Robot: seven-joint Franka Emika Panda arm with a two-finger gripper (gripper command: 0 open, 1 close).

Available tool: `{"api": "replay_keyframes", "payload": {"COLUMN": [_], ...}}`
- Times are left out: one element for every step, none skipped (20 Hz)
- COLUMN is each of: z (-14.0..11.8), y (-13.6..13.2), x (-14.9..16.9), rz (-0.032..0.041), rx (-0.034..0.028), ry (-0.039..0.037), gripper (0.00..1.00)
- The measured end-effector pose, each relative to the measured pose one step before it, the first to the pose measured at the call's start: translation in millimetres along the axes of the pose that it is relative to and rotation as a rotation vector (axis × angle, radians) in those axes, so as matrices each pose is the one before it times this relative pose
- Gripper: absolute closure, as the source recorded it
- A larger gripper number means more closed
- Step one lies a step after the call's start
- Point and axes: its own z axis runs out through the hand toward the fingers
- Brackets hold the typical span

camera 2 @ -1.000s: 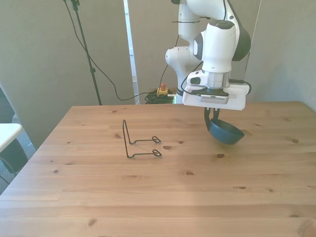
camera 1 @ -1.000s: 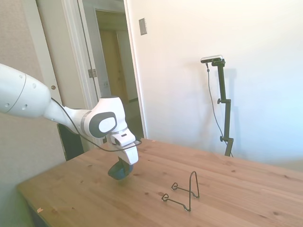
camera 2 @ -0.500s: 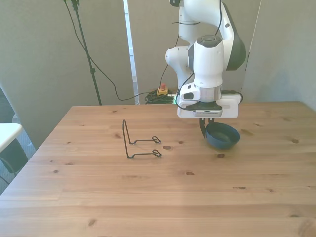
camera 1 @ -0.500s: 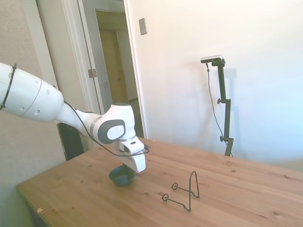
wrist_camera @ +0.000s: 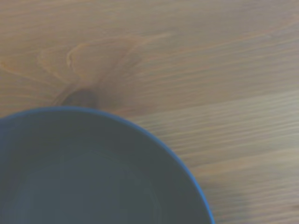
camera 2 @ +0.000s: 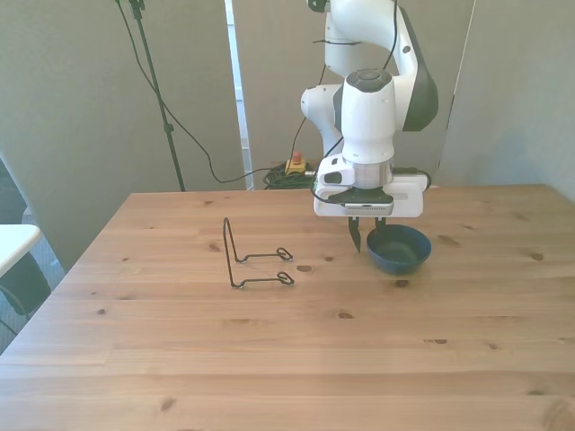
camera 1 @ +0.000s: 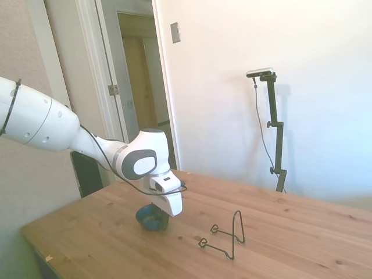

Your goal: Unload the bowl

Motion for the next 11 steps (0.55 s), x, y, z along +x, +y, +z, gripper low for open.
{"api": "replay_keyframes", "payload": {"z": [-4.55,-7.16,-8.67,-9.86,-10.2,-10.03,-9.03,-8.45,-7.51,-6.37,-5.56], "y": [4.37,5.28,6.23,7.43,8.66,9.06,8.88,8.74,8.79,8.17,7.95], "x": [-0.32,-0.86,-1.05,-1.75,-1.73,-1.51,-1.28,-0.61,-0.79,-1.62,-3.07], "rz": [0.00297,0.00249,0.00354,0.00425,0.00621,0.01125,0.01224,0.01559,0.01527,0.00916,0.007], "rx": [0.00582,0.01032,0.01569,0.01529,0.01134,0.01033,0.00928,0.01124,0.01043,0.00766,0.00405], "ry": [0.00571,0.01016,0.01445,0.01332,0.01435,0.01533,0.01699,0.0212,0.02049,0.01859,0.01358], "gripper": [0.0,0.0,0.0,0.0,0.0,0.0,0.0,0.0,0.0,0.0,0.0]}}
